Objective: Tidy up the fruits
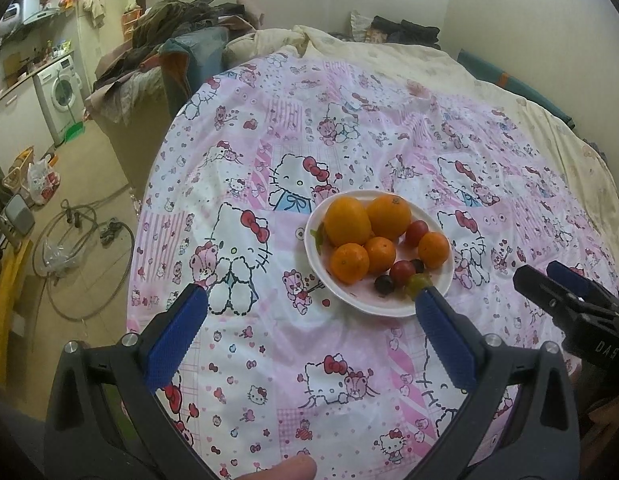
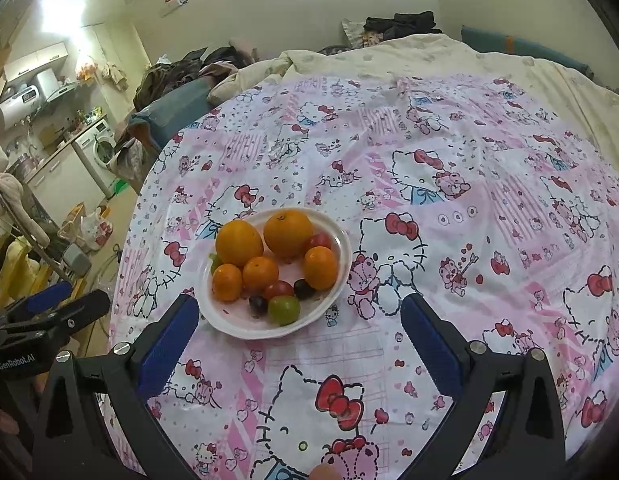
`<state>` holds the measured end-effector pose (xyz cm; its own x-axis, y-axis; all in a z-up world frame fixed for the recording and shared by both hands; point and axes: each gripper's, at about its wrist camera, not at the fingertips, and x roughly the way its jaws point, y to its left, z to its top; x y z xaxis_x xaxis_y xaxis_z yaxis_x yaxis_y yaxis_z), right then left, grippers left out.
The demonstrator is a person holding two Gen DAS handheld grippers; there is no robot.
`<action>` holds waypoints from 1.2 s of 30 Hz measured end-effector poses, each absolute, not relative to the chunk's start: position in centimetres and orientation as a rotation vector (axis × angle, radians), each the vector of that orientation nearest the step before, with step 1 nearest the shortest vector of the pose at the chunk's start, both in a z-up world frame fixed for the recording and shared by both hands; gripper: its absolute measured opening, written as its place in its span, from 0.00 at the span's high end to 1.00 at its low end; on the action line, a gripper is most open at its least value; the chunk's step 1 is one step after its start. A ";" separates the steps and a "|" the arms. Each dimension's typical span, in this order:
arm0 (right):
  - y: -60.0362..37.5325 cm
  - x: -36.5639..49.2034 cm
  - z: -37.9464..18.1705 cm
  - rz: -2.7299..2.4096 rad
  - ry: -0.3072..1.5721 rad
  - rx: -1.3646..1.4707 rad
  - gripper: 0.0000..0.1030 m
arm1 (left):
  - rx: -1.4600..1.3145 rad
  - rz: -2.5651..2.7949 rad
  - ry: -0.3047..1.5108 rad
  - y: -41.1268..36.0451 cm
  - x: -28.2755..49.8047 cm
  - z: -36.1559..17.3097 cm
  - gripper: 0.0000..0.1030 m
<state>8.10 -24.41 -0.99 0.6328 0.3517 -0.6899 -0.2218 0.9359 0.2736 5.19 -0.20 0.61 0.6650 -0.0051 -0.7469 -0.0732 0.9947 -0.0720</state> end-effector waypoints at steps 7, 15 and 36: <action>-24.5 8.1 -0.9 0.333 0.822 0.176 0.00 | -0.098 0.038 0.843 -0.2 5.2 0.6 0.00; -24.5 8.1 -0.8 0.330 0.821 0.173 0.00 | -0.098 0.037 0.843 -0.1 5.2 0.6 0.00; -24.4 8.0 -0.9 0.329 0.825 0.171 0.00 | -0.110 0.053 0.852 0.2 5.2 0.4 0.00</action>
<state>8.02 -24.39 -0.87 0.6321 0.3515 -0.6905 -0.2198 0.9359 0.2753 5.18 0.17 0.37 0.6573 0.0027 -0.7537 -0.0912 0.9929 -0.0760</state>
